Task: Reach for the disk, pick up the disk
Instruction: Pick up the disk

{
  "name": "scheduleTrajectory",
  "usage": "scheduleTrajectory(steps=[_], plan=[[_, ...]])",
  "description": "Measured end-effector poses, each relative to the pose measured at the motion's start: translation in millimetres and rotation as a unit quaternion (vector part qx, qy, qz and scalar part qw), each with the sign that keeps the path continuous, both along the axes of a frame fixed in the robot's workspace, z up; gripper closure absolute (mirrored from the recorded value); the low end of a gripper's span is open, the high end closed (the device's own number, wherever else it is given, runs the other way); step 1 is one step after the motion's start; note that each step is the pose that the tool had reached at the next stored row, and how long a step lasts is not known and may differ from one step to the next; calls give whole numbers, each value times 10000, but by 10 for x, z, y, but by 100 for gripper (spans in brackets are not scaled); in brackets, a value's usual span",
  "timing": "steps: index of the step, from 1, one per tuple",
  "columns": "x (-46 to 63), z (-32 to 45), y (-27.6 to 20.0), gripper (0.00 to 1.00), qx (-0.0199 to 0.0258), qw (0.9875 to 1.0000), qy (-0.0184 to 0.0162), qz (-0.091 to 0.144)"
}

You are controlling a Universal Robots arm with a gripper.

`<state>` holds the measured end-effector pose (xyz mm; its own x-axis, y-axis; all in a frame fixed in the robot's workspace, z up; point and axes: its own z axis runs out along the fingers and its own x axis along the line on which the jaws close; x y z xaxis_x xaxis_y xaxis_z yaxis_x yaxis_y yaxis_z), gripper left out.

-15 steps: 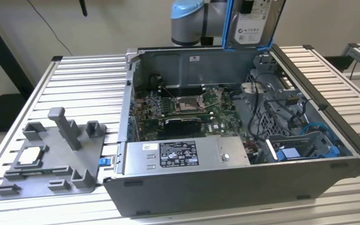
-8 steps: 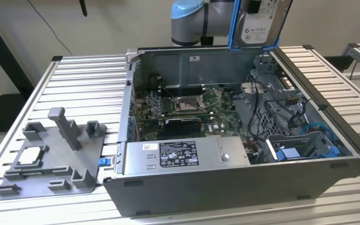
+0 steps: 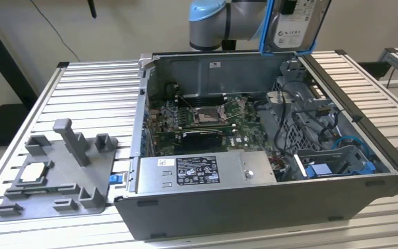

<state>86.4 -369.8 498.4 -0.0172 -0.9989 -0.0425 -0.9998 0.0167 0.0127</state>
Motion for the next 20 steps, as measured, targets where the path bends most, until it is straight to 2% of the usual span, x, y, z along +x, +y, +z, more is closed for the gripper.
scheduleTrajectory(steps=[5, 15, 20], plan=[[68, 0, 1, 100, 0, 10000, 0, 0], [73, 0, -1, 100, 0, 10000, 0, 0], [77, 0, -30, 100, 0, 10000, 1, 0]])
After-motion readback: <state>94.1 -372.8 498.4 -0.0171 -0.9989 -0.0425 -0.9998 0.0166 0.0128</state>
